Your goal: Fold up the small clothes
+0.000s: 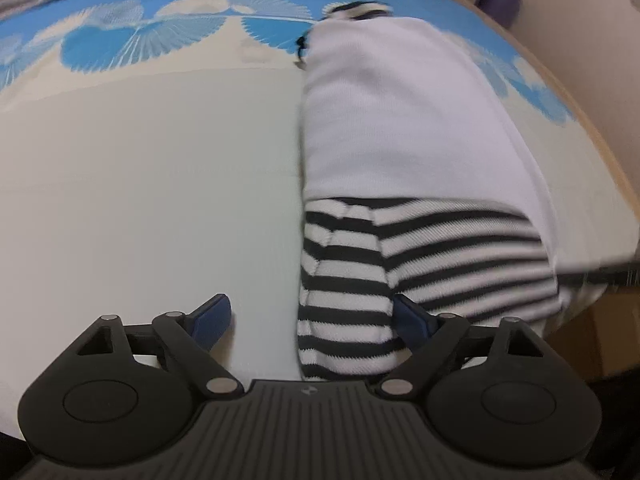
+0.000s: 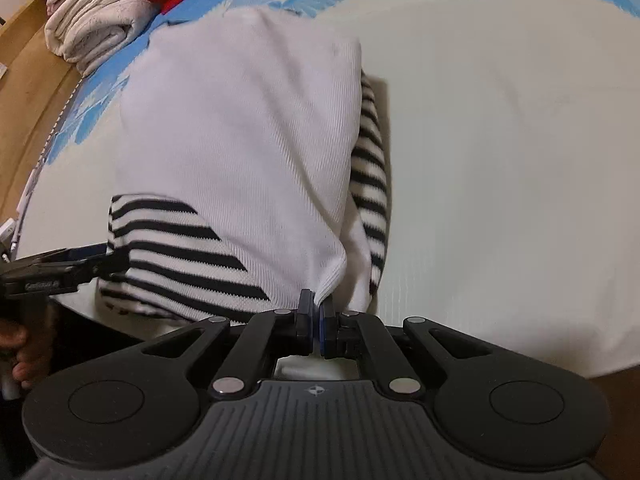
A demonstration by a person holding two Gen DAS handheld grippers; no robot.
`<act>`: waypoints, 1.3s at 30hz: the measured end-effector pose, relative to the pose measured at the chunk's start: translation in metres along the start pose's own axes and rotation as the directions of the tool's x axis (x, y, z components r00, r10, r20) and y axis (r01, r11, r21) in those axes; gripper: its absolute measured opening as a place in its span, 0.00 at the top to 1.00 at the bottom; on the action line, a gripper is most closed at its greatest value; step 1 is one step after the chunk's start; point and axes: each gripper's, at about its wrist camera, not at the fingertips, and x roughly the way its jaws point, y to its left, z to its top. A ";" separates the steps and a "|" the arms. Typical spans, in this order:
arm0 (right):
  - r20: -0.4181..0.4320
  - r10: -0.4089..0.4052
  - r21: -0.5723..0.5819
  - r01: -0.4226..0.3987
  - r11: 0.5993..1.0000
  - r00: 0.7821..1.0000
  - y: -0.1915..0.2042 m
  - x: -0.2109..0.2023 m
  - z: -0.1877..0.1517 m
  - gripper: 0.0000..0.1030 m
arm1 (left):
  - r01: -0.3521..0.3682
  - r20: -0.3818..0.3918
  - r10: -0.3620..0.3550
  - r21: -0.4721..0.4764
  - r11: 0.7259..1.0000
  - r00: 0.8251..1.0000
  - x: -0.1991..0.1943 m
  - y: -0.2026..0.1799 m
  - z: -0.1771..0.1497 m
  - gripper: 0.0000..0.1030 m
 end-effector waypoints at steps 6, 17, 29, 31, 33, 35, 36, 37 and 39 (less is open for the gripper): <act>0.173 -0.048 -0.025 0.053 0.998 0.984 0.003 -0.050 0.039 0.79 | 0.002 0.070 -0.011 0.127 0.992 0.997 -0.057 0.012 0.059 0.16; 0.268 -0.036 0.210 -0.022 0.977 0.963 -0.022 0.010 0.130 0.54 | 0.125 0.156 -0.128 0.029 0.992 0.980 -0.063 0.064 0.151 0.18; 0.437 0.095 0.328 -0.257 0.909 0.895 -0.030 0.008 0.152 0.96 | 0.272 -0.018 -0.285 -0.249 0.929 0.958 0.023 0.060 0.190 0.18; 0.427 0.006 0.335 -0.164 0.928 0.904 -0.033 0.006 0.153 0.96 | 0.279 -0.025 -0.295 -0.252 0.926 0.955 0.033 0.054 0.193 0.18; 0.261 -0.131 0.359 0.030 0.933 0.956 -0.037 0.033 0.153 0.96 | 0.277 -0.047 -0.295 -0.226 0.934 0.954 0.047 0.047 0.195 0.18; 0.164 -0.133 0.412 0.054 0.909 0.977 -0.050 0.053 0.151 0.96 | 0.262 -0.073 -0.281 -0.198 0.945 0.957 0.062 0.041 0.196 0.18; 0.170 -0.131 0.411 0.050 0.910 0.977 -0.050 0.054 0.152 0.96 | 0.255 -0.079 -0.273 -0.189 0.948 0.959 0.069 0.038 0.196 0.18; 0.182 -0.137 0.385 0.057 0.921 0.974 -0.047 0.053 0.155 0.96 | 0.244 -0.076 -0.262 -0.184 0.952 0.962 0.075 0.039 0.193 0.19; 0.191 -0.156 0.341 0.083 0.937 0.969 -0.041 0.054 0.158 0.96 | 0.239 -0.073 -0.258 -0.198 0.951 0.963 0.089 0.042 0.190 0.49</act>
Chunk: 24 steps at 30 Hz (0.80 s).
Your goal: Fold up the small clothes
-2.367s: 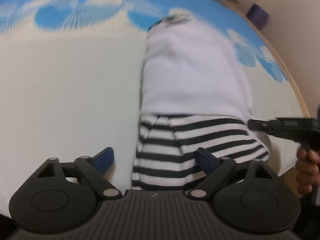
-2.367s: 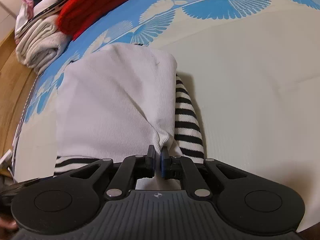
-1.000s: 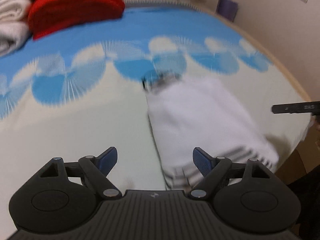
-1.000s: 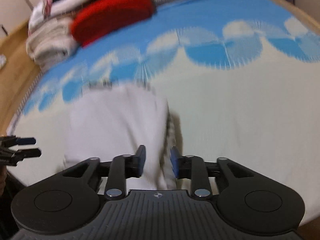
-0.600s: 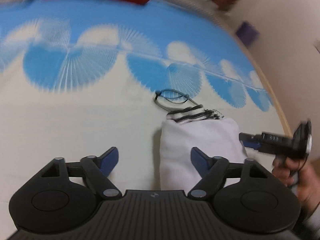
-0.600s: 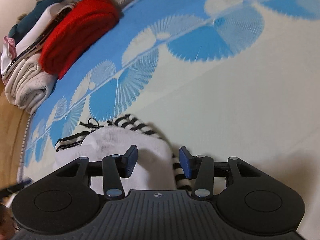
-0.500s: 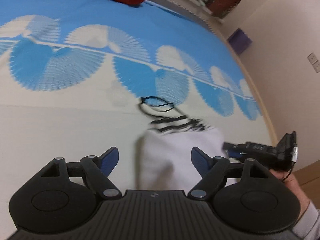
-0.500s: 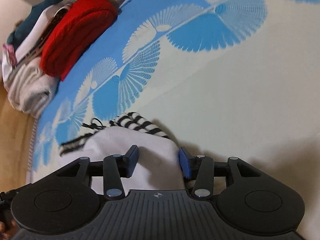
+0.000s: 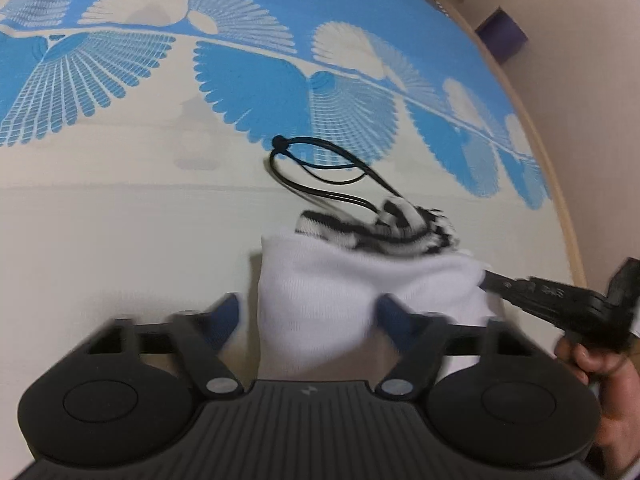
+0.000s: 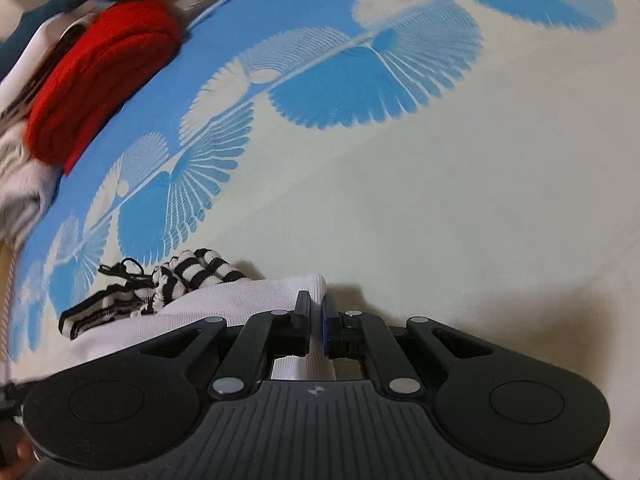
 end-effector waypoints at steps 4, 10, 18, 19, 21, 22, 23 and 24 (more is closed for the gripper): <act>-0.008 0.005 -0.031 -0.005 0.999 1.000 0.003 0.006 -0.004 0.95 | 0.006 -0.023 -0.011 -0.198 0.980 1.000 0.019 0.034 0.001 0.60; 0.036 0.086 0.026 -0.087 0.996 0.996 0.004 -0.020 -0.002 0.69 | -0.011 0.043 0.023 -0.273 0.962 0.999 -0.003 0.040 0.011 0.42; -0.112 0.185 -0.161 -0.201 0.966 0.976 0.011 -0.055 -0.032 0.38 | 0.059 0.047 -0.050 -0.215 0.975 0.998 0.001 0.023 0.024 0.26; -0.166 0.158 -0.192 -0.189 0.963 0.973 0.012 -0.051 -0.039 0.38 | 0.039 0.048 -0.030 -0.198 0.979 0.998 0.005 0.019 0.024 0.36; -0.246 0.111 -0.238 -0.171 0.956 0.963 0.012 -0.042 -0.050 0.40 | -0.011 0.066 0.023 -0.173 0.985 0.998 0.007 0.016 0.022 0.81; -0.265 0.104 -0.247 -0.171 0.954 0.959 0.013 -0.041 -0.054 0.47 | -0.030 0.086 0.045 -0.173 0.984 0.995 0.007 0.016 0.022 0.84; -0.263 0.112 -0.245 -0.179 0.953 0.958 0.012 -0.042 -0.055 0.56 | -0.044 0.107 0.064 -0.182 0.982 0.992 0.005 0.017 0.021 0.86; -0.259 0.132 -0.238 -0.196 0.951 0.957 0.011 -0.045 -0.054 0.77 | -0.051 0.124 0.076 -0.191 0.980 0.989 0.003 0.018 0.022 0.86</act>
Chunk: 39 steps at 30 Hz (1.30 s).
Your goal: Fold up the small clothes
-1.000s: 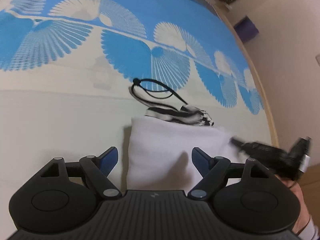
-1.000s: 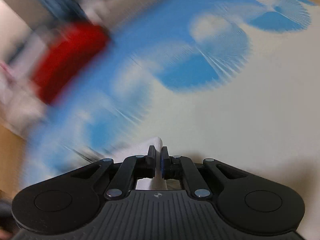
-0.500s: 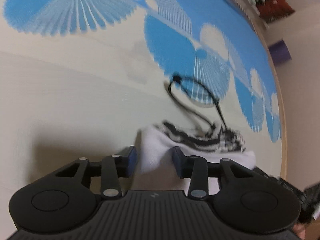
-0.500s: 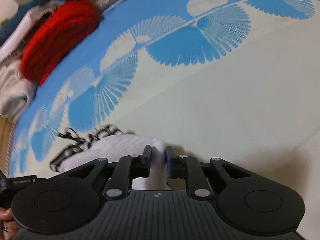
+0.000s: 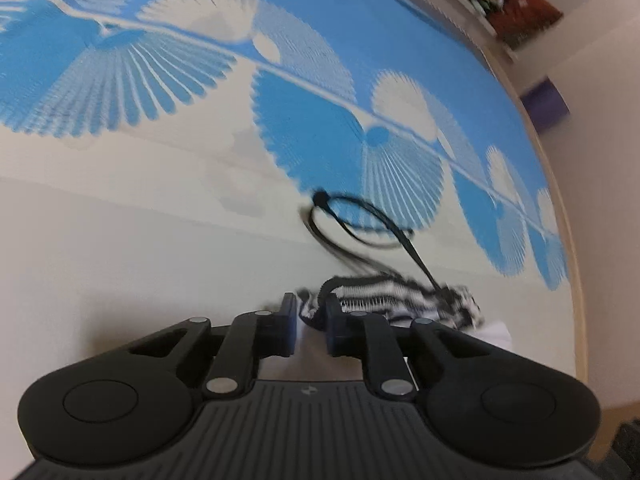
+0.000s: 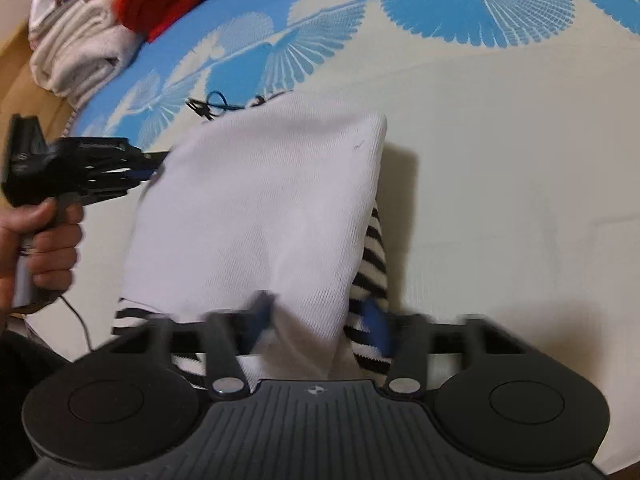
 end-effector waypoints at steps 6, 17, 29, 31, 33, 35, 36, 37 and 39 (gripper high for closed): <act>-0.032 -0.059 -0.010 0.059 0.998 0.998 -0.006 0.004 -0.005 0.88 | -0.008 0.048 0.010 -0.024 1.000 0.999 -0.025 0.000 0.006 0.45; 0.076 -0.039 0.199 0.023 0.980 0.996 -0.019 0.010 0.012 0.26 | 0.020 -0.203 -0.009 0.051 0.998 0.979 -0.019 0.004 -0.023 0.10; 0.032 -0.021 0.269 0.011 0.963 0.999 -0.016 0.047 0.024 0.58 | 0.067 -0.202 -0.060 0.029 0.997 0.978 0.011 -0.002 -0.031 0.26; 0.032 -0.020 0.267 0.011 0.964 0.999 -0.015 0.050 0.025 0.64 | 0.066 -0.203 -0.057 0.038 0.997 0.978 0.012 -0.004 -0.031 0.28; 0.036 -0.018 0.262 0.008 0.965 0.999 -0.013 0.050 0.026 0.73 | 0.065 -0.204 -0.054 0.047 0.997 0.977 0.011 -0.005 -0.030 0.35; 0.041 -0.030 0.249 0.018 0.968 0.999 -0.009 0.049 0.027 0.78 | 0.061 -0.199 -0.047 0.062 0.996 0.979 0.009 -0.009 -0.029 0.48; 0.043 -0.041 0.239 0.030 0.971 0.998 -0.005 0.048 0.027 0.81 | 0.058 -0.196 -0.043 0.070 0.996 0.980 0.006 -0.011 -0.028 0.57; 0.050 -0.054 0.225 0.042 0.973 0.997 0.000 0.047 0.028 0.83 | 0.056 -0.194 -0.040 0.078 0.995 0.980 0.002 -0.013 -0.027 0.60; 0.068 -0.061 0.220 0.045 0.974 0.996 0.009 0.041 0.029 0.85 | 0.050 -0.184 -0.033 0.087 0.995 0.982 -0.007 -0.016 -0.024 0.66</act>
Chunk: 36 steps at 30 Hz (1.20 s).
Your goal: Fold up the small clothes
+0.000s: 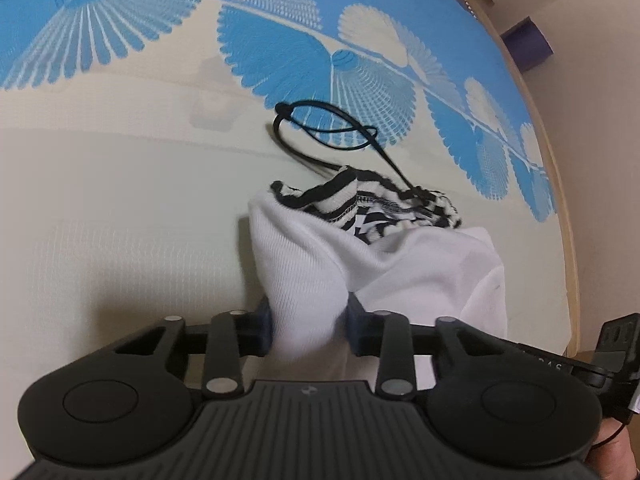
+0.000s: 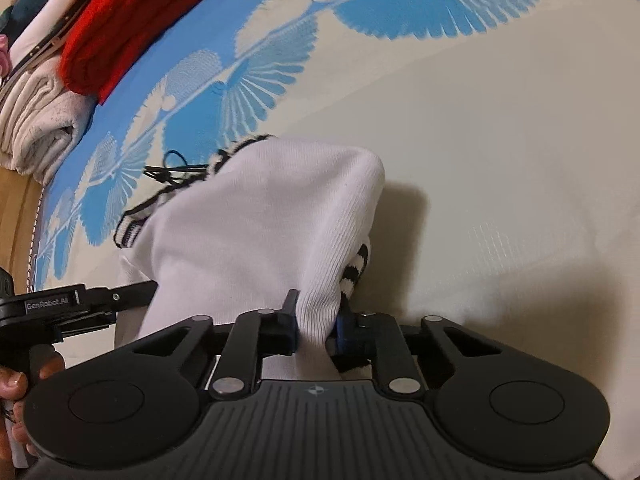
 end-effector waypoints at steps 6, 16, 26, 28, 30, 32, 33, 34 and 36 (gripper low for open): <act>0.121 0.058 0.025 -0.062 0.998 0.991 0.025 -0.024 0.012 0.90 | 0.001 0.166 -0.011 0.063 0.998 0.986 -0.059 -0.005 0.023 0.68; 0.297 0.209 -0.104 -0.185 0.977 0.932 0.109 -0.001 0.049 0.91 | -0.067 0.405 0.067 -0.014 0.998 0.912 -0.128 0.054 0.072 0.54; 0.344 0.025 -0.125 0.019 0.992 0.939 0.138 0.027 0.064 0.70 | -0.082 0.243 0.071 0.032 0.996 0.968 -0.121 0.080 0.061 0.51; 0.326 0.069 -0.156 -0.019 0.988 0.943 0.139 0.018 0.058 0.54 | -0.104 0.168 0.096 0.037 0.994 0.981 -0.108 0.082 0.056 0.50; 0.250 0.067 -0.234 -0.007 0.972 0.966 0.141 0.021 0.051 0.46 | -0.119 0.111 0.115 0.028 0.993 0.987 -0.097 0.085 0.050 0.40; 0.145 0.003 -0.302 0.041 0.952 0.989 0.141 0.034 0.041 0.44 | -0.129 0.077 0.130 -0.022 0.991 0.988 -0.088 0.093 0.041 0.27; 0.116 -0.029 -0.315 0.064 0.947 0.993 0.139 0.040 0.037 0.44 | -0.138 0.068 0.142 -0.057 0.989 0.988 -0.083 0.099 0.038 0.24; 0.090 -0.054 -0.321 0.080 0.944 0.994 0.135 0.045 0.033 0.45 | -0.154 0.059 0.159 -0.088 0.984 0.985 -0.078 0.105 0.036 0.24; 0.054 -0.059 -0.317 0.073 0.946 0.997 0.129 0.051 0.027 0.57 | -0.174 0.054 0.181 -0.117 0.978 0.982 -0.068 0.109 0.033 0.24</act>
